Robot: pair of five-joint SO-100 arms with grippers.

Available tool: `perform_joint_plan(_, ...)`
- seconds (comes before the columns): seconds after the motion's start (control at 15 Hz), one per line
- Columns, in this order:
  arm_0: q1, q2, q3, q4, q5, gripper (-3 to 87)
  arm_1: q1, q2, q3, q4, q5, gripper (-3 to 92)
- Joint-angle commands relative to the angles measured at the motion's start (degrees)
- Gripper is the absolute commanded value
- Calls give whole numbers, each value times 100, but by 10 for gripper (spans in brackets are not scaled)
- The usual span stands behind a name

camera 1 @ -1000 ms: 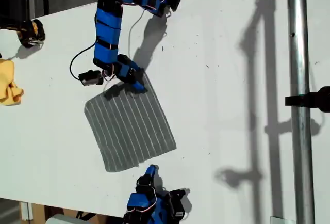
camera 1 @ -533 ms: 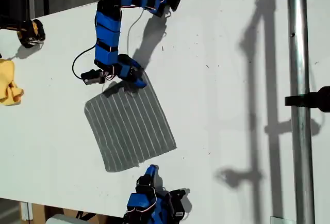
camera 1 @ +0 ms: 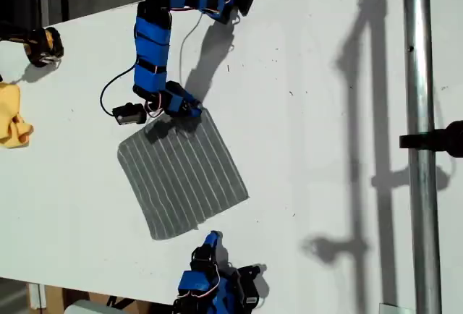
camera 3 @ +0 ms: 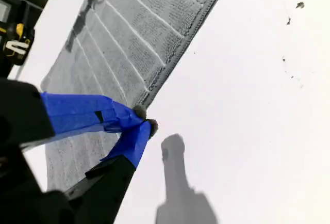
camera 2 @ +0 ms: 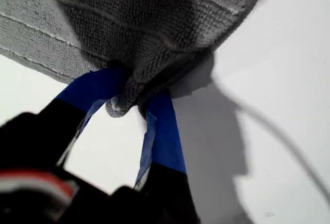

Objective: Grasp corners of a towel and fold twice.

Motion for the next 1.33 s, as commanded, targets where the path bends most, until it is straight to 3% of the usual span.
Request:
perform_joint_plan(0.0, -35, 9, 18, 18, -53, -24, -79, 0, -132, 35, -88, 16)
perform_joint_plan(0.47, -18, 9, -79, 79, -193, -25, -290, 141, -158, -26, -53, -1)
perform_joint_plan(0.8, 272, -932, -1705, 53, -475, -26, -343, 141, -176, -211, -35, -1)
perform_joint_plan(1.07, 360, -4667, -4078, -756, 668, -26, -378, 202, -193, -202, -44, -1)
perform_joint_plan(1.27, 439, -6381, -5739, -633, 1670, -26, -413, 281, -185, -185, -53, -1)
